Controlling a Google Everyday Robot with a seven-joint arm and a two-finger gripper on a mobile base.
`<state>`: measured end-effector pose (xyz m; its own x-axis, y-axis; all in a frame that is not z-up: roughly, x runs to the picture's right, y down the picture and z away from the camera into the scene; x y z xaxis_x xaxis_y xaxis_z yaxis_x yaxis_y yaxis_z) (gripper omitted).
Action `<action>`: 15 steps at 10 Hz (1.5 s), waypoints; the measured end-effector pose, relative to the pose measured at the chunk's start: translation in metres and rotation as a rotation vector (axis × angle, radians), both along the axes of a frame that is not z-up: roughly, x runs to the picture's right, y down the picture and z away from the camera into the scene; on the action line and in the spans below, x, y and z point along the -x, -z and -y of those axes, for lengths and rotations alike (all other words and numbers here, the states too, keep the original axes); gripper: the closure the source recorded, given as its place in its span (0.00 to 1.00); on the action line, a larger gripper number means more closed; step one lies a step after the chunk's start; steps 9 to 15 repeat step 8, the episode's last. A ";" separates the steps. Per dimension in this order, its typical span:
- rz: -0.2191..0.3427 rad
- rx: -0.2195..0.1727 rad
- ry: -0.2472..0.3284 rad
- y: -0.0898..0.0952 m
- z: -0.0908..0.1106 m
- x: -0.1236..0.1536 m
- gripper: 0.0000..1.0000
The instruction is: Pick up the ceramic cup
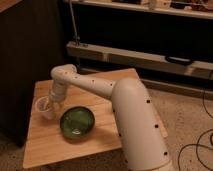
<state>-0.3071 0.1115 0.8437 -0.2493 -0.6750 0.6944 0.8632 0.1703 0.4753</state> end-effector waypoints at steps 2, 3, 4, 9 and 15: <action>0.041 0.016 -0.041 0.005 0.005 0.002 0.91; 0.057 0.014 -0.051 0.012 0.010 0.001 0.97; 0.081 0.003 -0.061 0.031 0.026 0.000 1.00; 0.116 -0.020 0.004 0.111 0.083 -0.012 1.00; 0.116 -0.020 0.004 0.111 0.083 -0.012 1.00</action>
